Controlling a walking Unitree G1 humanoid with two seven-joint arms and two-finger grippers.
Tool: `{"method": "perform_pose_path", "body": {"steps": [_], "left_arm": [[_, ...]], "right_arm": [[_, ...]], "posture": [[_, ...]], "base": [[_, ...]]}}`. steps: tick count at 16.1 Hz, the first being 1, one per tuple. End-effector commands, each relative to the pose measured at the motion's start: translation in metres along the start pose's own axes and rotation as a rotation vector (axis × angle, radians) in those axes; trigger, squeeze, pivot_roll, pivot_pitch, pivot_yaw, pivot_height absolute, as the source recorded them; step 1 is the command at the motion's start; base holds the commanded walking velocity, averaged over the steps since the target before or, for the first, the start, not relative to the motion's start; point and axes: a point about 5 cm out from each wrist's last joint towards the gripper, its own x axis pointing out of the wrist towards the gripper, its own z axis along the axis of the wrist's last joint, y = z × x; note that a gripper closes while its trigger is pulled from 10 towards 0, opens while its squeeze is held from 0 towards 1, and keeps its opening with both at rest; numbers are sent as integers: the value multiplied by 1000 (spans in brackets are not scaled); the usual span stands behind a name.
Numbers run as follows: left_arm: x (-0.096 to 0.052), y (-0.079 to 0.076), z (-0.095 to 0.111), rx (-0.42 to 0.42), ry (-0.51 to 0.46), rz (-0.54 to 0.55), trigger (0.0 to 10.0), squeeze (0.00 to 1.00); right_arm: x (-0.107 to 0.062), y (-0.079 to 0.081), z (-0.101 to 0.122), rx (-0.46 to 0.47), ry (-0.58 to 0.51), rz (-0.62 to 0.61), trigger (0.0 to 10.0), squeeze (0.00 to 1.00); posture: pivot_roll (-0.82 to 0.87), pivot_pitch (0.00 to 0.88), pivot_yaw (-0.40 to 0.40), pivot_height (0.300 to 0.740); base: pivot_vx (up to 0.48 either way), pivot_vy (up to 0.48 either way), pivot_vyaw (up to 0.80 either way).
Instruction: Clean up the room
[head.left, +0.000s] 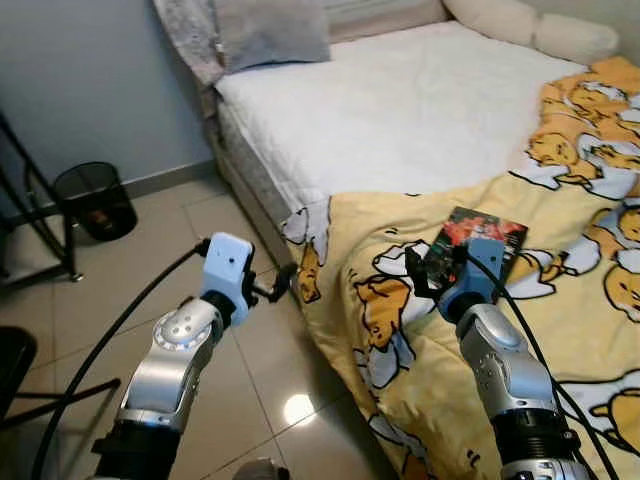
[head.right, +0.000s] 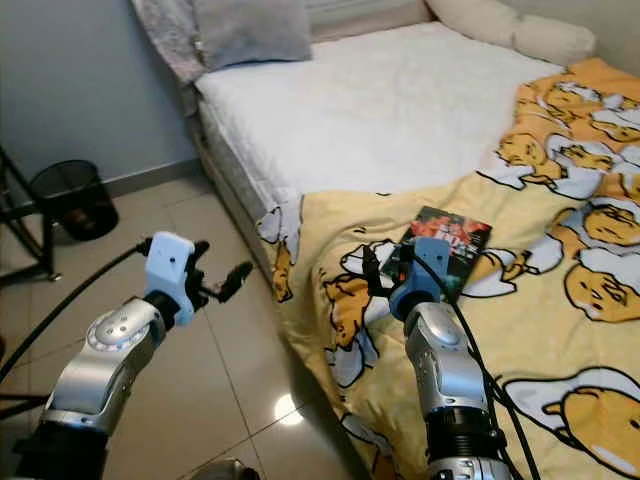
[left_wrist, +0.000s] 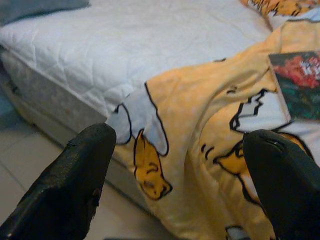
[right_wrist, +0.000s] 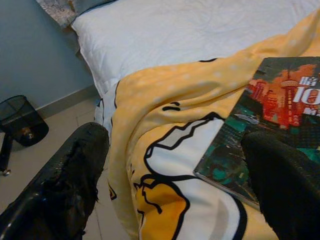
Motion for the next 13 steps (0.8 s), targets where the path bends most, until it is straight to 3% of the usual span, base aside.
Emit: {"method": "perform_pose_path", "body": {"steps": [1,4,8,13], "left_arm": [[0,3,0,-6,-2,11,10000,0],[0,4,-1,-2,4,3,10000,0],[-1,3,-2,0,8,-6,10000,0],[-1,3,-2,3,10,-12,10000,0]], "right_arm": [[2,4,9,-2,-33,20,10000,0],[2,6,9,-10,-33,35,10000,0],[2,6,8,-13,-33,35,10000,0],[1,9,9,-27,-47,48,10000,0]], "posture": [[14,0,44,740],[15,0,45,740],[17,0,44,740],[18,0,45,740]], "base": [[0,0,0],[94,0,0],[350,0,-680],[392,0,0]]}}
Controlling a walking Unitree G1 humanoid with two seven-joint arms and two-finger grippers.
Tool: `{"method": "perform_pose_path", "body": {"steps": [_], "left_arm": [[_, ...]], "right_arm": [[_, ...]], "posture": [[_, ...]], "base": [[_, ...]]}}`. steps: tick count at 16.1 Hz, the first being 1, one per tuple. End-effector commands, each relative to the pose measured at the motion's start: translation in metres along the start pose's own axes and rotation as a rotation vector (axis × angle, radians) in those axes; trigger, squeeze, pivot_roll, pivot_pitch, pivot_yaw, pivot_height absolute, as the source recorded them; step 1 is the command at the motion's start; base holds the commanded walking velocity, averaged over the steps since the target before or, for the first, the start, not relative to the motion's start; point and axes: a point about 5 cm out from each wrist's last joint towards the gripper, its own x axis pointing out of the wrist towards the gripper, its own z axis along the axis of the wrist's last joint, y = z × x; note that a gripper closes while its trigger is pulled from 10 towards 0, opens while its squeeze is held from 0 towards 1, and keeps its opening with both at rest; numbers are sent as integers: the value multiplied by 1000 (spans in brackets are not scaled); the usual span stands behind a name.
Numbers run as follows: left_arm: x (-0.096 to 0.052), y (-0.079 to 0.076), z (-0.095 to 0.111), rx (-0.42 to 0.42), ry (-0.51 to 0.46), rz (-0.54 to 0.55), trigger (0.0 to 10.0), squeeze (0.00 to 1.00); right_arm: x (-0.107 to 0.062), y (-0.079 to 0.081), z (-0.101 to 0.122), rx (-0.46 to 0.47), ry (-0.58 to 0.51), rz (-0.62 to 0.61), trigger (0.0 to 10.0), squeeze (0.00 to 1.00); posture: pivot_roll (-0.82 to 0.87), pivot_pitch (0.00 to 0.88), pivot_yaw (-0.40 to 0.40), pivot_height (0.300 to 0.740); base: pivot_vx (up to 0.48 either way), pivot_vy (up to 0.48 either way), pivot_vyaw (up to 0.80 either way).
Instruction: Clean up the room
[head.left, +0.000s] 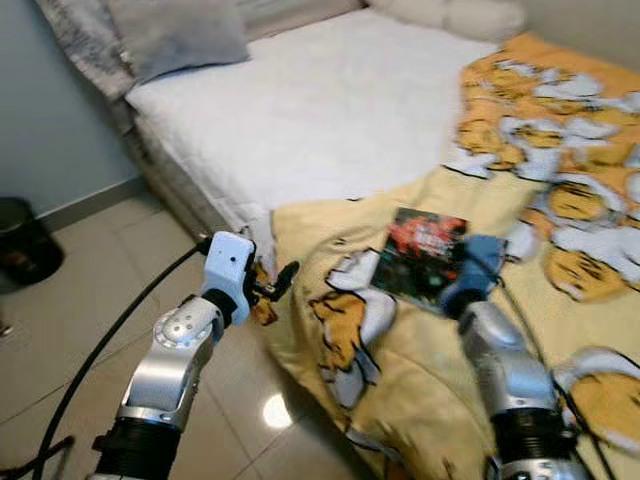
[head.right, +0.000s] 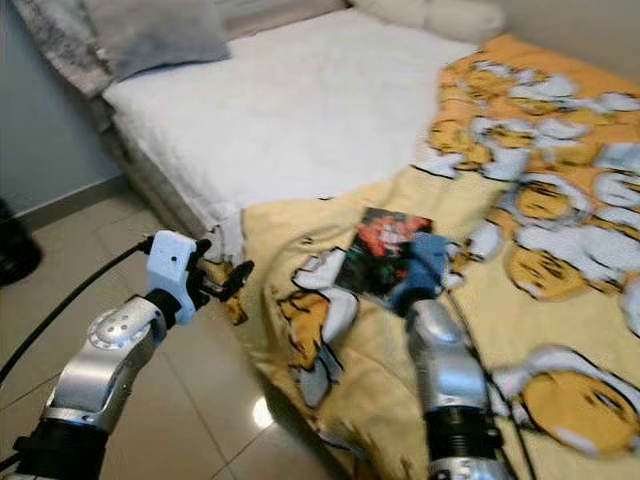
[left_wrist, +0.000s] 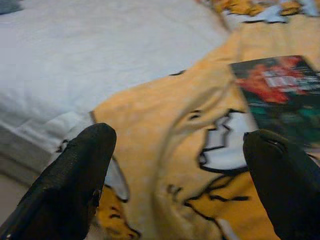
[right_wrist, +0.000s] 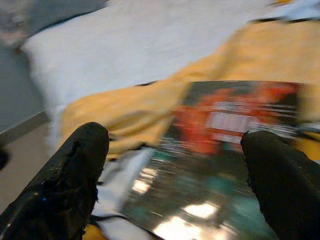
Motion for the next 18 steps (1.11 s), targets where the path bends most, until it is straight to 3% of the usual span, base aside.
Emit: {"method": "perform_pose_path", "body": {"steps": [1,18], "left_arm": [[-1,1,0,7,2,-2,10000,0],[-2,-6,-6,27,34,-53,10000,0]], "right_arm": [[0,-2,7,-9,-25,-2,10000,0],[0,-4,0,-20,8,-19,10000,0]], "posture": [[18,0,45,740],[19,0,45,740]], "base": [[307,0,0],[0,0,0]]}}
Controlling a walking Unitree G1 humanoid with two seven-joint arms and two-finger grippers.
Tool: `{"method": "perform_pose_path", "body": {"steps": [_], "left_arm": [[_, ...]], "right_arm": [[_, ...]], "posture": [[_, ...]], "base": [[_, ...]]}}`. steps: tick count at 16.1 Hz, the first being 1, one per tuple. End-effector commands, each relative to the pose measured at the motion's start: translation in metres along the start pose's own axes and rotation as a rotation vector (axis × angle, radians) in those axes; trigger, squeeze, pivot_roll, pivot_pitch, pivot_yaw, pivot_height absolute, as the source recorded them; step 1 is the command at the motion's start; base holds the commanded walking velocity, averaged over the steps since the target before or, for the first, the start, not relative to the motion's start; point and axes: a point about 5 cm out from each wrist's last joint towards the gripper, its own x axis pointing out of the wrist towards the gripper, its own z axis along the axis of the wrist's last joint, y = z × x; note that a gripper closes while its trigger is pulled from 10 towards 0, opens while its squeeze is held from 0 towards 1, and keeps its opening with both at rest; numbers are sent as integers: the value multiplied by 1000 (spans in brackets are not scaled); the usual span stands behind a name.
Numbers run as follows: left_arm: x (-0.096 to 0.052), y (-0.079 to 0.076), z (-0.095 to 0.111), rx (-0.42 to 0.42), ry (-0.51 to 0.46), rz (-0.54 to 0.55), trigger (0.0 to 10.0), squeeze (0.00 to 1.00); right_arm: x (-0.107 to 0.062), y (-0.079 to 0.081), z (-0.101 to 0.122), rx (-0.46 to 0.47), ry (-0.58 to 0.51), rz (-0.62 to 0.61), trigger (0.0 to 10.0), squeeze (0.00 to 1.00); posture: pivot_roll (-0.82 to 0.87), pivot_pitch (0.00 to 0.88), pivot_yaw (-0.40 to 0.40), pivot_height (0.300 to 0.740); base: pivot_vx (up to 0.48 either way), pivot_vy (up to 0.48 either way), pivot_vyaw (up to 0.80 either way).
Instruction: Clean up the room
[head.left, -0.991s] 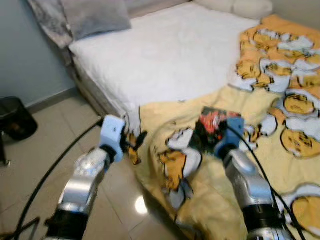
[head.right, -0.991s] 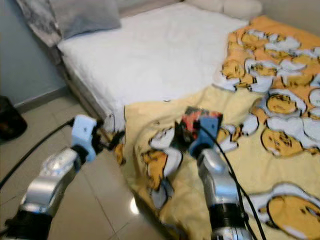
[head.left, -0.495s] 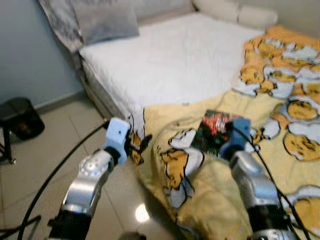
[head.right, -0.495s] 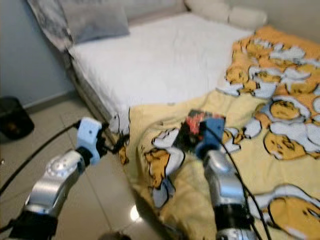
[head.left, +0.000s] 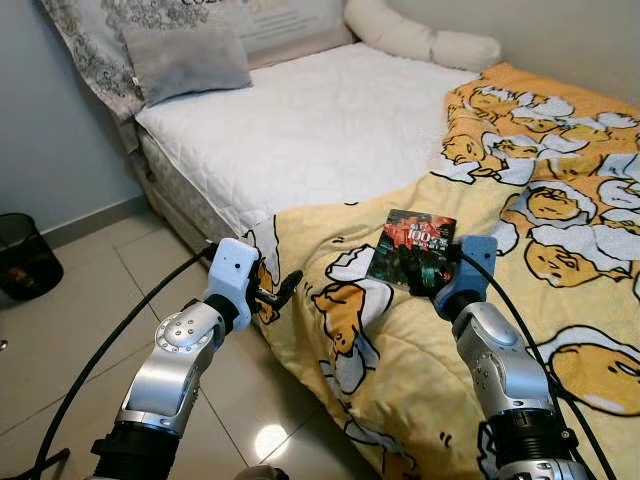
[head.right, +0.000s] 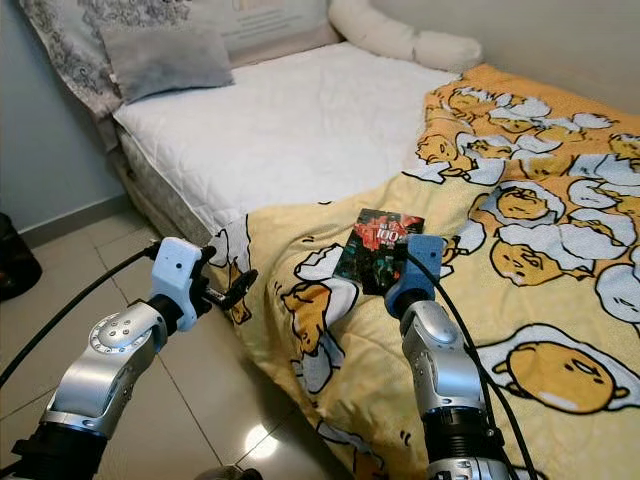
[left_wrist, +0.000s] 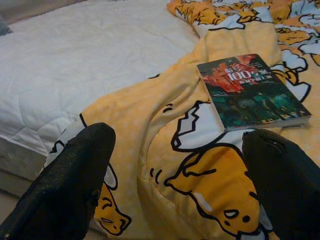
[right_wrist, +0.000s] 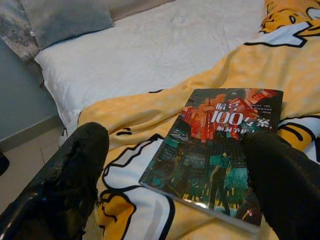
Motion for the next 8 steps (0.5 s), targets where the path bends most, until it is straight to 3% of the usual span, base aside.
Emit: {"method": "perform_pose_path", "body": {"steps": [1,8], "left_arm": [[-1,0,0,6,5,-7,10000,0],[0,1,0,5,12,15,10000,0]], "right_arm": [[0,0,0,-5,6,-6,10000,0],[0,1,0,-7,8,-3,10000,0]], "posture": [[19,0,45,740],[17,0,45,740]], "base": [[0,0,0],[0,0,0]]}}
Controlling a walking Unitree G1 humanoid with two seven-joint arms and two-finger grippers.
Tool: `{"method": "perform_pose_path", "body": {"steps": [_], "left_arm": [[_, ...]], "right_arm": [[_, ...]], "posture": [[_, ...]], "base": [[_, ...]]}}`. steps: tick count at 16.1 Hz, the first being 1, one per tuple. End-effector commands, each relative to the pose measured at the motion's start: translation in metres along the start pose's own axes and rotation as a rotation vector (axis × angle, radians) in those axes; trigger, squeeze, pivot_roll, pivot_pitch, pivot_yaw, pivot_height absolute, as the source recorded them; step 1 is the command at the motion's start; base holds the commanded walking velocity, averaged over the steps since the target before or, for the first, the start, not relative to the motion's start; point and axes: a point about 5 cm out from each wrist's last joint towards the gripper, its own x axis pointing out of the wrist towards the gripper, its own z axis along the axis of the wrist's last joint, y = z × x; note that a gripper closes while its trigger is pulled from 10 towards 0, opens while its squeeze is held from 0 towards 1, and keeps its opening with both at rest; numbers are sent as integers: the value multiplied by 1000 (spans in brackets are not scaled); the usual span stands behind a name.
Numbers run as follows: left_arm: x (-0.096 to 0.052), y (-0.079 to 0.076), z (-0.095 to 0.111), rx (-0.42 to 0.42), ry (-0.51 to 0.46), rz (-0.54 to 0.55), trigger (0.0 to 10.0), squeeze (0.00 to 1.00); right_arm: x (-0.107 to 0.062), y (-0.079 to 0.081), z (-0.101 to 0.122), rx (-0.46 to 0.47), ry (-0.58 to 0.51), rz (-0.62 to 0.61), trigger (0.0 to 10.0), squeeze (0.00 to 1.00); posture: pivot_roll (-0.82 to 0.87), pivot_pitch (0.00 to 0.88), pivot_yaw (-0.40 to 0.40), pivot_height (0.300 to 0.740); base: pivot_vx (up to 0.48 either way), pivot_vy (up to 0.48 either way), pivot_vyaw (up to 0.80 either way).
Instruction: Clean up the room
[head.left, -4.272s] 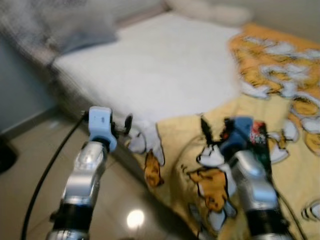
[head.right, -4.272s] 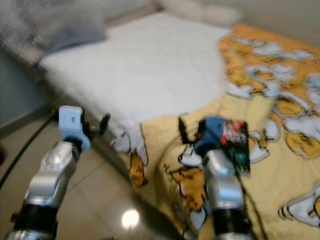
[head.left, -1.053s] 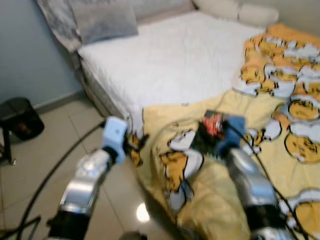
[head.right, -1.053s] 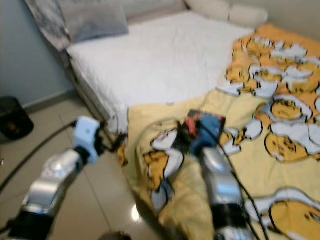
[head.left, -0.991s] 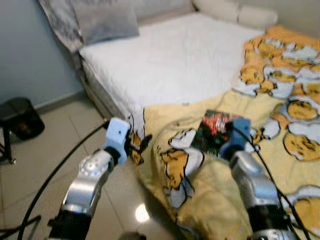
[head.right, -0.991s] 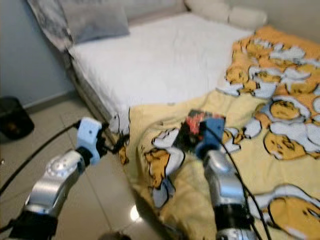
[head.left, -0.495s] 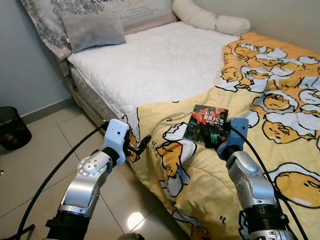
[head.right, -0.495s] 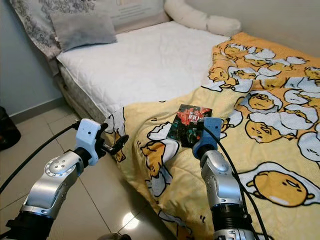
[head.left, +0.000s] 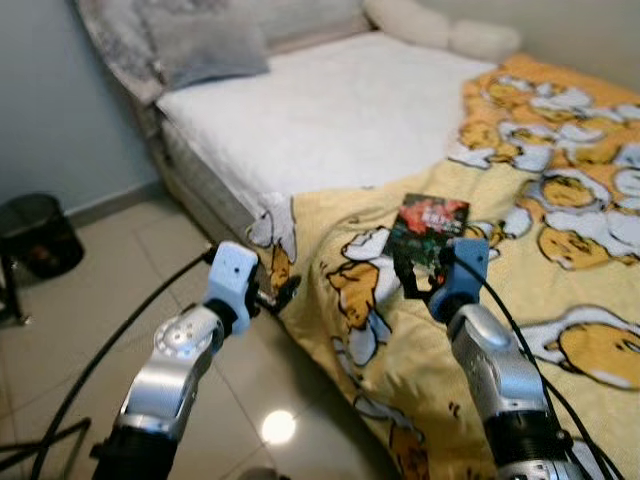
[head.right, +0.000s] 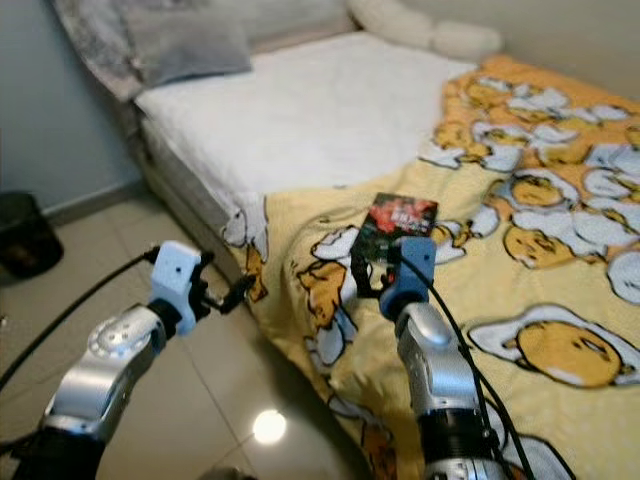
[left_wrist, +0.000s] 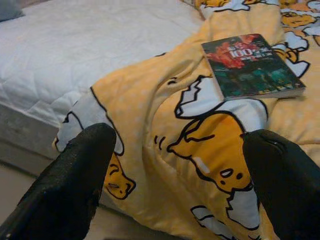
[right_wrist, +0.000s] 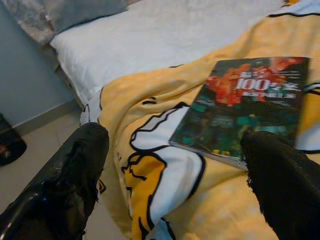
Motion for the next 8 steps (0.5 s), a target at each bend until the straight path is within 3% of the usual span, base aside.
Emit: {"method": "perform_pose_path", "body": {"steps": [1,8], "left_arm": [[2,0,4,7,-3,4,10000,0],[2,4,6,-2,-13,22,10000,0]], "right_arm": [[0,-2,5,-13,-12,-11,10000,0],[0,0,6,-9,-18,-1,10000,0]], "posture": [[17,0,45,740],[18,0,47,740]], "base": [[0,0,0],[34,0,0]]}}
